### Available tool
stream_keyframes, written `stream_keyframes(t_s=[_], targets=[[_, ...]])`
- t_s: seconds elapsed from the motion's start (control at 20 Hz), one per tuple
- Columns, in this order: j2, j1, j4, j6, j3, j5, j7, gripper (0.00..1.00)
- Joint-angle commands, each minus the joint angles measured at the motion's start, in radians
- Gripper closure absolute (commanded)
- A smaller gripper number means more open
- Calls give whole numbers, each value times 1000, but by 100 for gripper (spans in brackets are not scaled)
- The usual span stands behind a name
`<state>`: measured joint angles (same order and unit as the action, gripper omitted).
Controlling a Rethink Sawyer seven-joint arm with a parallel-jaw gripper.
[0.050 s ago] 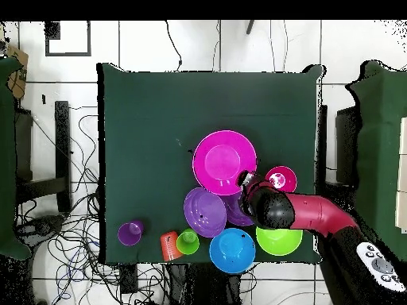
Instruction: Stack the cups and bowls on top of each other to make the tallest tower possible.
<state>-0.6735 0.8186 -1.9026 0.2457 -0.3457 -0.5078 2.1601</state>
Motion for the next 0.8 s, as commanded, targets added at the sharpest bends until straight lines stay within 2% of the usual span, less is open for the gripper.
stream_keyframes(t_s=[0.05,0.25,0.4,0.8], targets=[[91,-34,114,15,104,-127,-33,100],[90,-49,124,23,119,-121,-32,100],[82,-85,132,24,157,-120,-7,100],[70,-102,121,17,185,-103,-2,100]])
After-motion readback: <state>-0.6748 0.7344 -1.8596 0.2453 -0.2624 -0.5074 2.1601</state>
